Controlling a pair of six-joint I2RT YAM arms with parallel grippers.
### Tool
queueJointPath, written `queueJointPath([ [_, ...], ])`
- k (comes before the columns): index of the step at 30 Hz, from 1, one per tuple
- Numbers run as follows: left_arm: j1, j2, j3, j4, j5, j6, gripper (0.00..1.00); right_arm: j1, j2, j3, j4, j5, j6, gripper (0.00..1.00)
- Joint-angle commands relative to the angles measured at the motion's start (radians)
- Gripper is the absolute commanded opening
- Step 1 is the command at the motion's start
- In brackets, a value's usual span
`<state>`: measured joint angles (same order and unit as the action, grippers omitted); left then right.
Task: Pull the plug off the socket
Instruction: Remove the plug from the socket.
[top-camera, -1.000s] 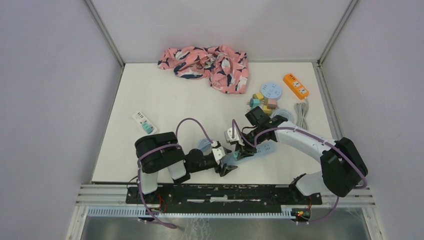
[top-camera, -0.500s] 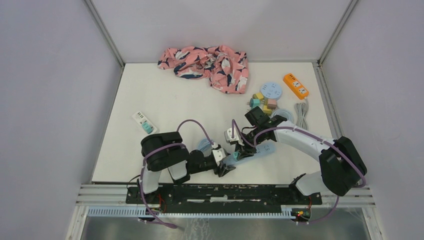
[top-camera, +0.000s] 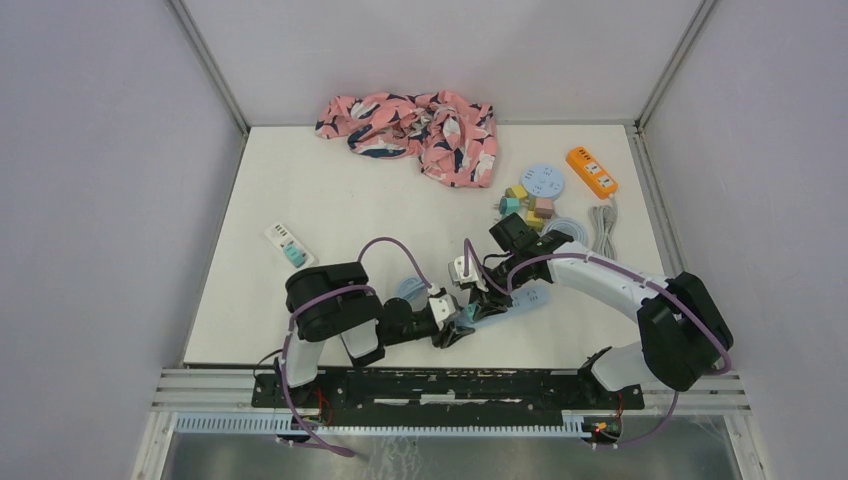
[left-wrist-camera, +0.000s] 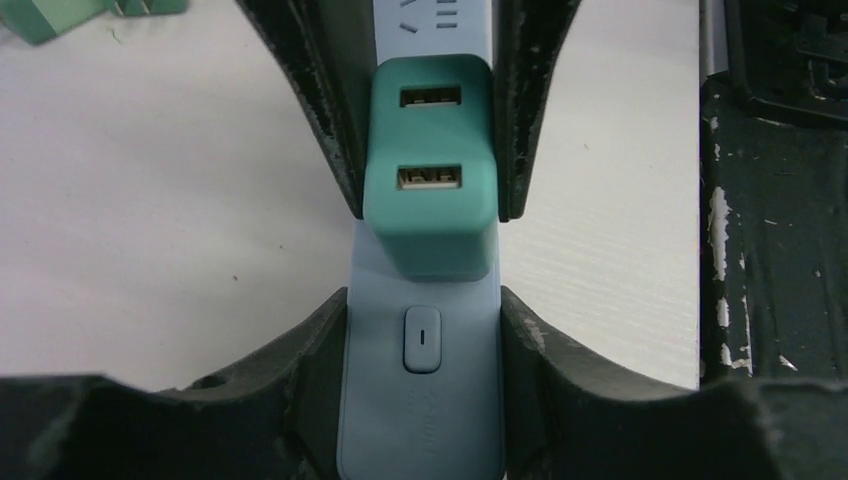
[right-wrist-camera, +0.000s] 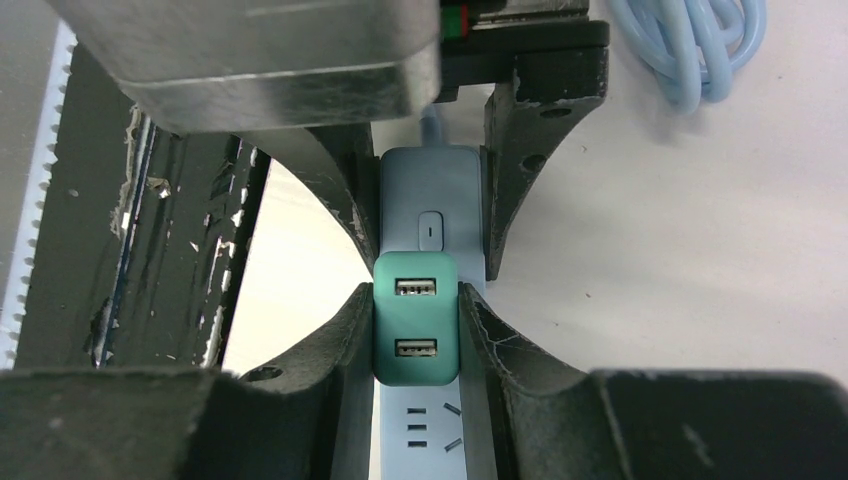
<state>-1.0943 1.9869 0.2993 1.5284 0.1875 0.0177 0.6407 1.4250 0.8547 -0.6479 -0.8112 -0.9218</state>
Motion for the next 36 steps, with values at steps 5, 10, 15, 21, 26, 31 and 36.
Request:
queueJointPath([
  [5, 0.001, 0.018, 0.007, 0.192, 0.020, -0.032, 0.03, 0.004, -0.006, 0.022, 0.036, -0.075, 0.000, 0.00],
  [10, 0.001, 0.022, 0.004, 0.181, 0.019, -0.030, 0.03, 0.023, -0.030, -0.006, 0.162, -0.095, 0.136, 0.00],
  [15, 0.002, 0.018, 0.002, 0.155, 0.015, -0.028, 0.03, -0.040, -0.016, 0.030, 0.174, -0.071, 0.211, 0.00],
  [21, 0.005, 0.018, -0.012, 0.153, -0.010, -0.030, 0.03, -0.086, -0.093, -0.012, 0.056, -0.082, 0.003, 0.00],
  [26, 0.007, 0.012, -0.008, 0.144, -0.005, -0.034, 0.03, 0.019, -0.073, 0.000, 0.038, -0.126, -0.014, 0.00],
  [31, 0.008, 0.010, -0.009, 0.132, -0.003, -0.036, 0.03, -0.007, -0.046, 0.027, 0.079, -0.117, 0.082, 0.00],
  [36, 0.007, 0.013, -0.006, 0.131, 0.005, -0.036, 0.03, -0.119, -0.055, 0.078, -0.076, -0.119, -0.029, 0.00],
])
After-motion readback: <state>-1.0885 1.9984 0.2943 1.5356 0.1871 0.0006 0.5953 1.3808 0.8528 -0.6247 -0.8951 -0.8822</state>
